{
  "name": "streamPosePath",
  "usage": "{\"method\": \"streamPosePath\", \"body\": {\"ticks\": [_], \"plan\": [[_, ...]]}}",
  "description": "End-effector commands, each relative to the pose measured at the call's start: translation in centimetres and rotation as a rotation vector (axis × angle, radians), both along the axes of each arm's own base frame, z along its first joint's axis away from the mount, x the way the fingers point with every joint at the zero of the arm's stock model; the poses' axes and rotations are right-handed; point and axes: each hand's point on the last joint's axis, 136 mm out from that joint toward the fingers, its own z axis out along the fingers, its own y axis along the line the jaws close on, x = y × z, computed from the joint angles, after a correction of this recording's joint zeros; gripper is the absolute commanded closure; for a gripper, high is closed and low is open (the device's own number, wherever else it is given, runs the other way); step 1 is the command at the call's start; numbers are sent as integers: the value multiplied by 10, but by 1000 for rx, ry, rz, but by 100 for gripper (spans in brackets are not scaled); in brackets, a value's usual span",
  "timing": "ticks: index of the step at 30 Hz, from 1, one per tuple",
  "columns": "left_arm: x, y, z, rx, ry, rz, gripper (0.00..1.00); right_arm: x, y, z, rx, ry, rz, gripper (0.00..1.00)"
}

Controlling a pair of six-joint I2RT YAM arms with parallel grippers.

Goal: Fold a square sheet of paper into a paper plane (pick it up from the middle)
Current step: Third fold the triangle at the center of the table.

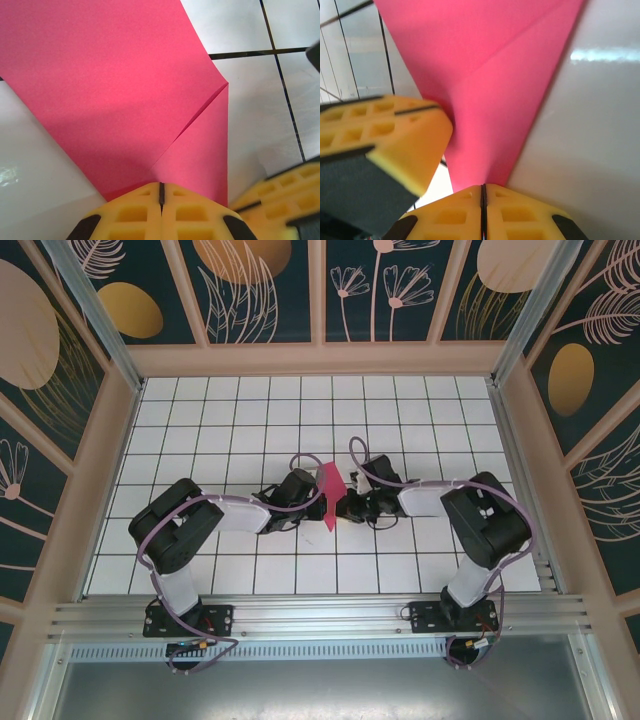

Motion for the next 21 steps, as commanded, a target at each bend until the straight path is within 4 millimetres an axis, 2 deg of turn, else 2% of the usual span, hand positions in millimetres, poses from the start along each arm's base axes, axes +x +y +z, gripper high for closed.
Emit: {"method": "streamPosePath", "body": {"ticks": [1,4,8,10,14,16,21], "plan": [[-9,19,-25,94,58,17,98,-13,7,3,38,12,5,88],[-10,17,-24,87,61,12,98,-16,6,-9,14,35,4,89],[-10,17,-24,86,61,12,98,-16,-8,-26,-93,46,-15,89],[-10,17,-24,90,61,13,98,-15,-8,-19,-102,28,-15,89],[-10,18,-24,94,61,18,98,-10,5,16,5,-35,-3,88],[-10,18,-24,92,62,18,98,-11,13,25,46,-43,9,88],[-9,18,-24,92,60,18,98,-20,23,15,66,-2,25,88]]}}
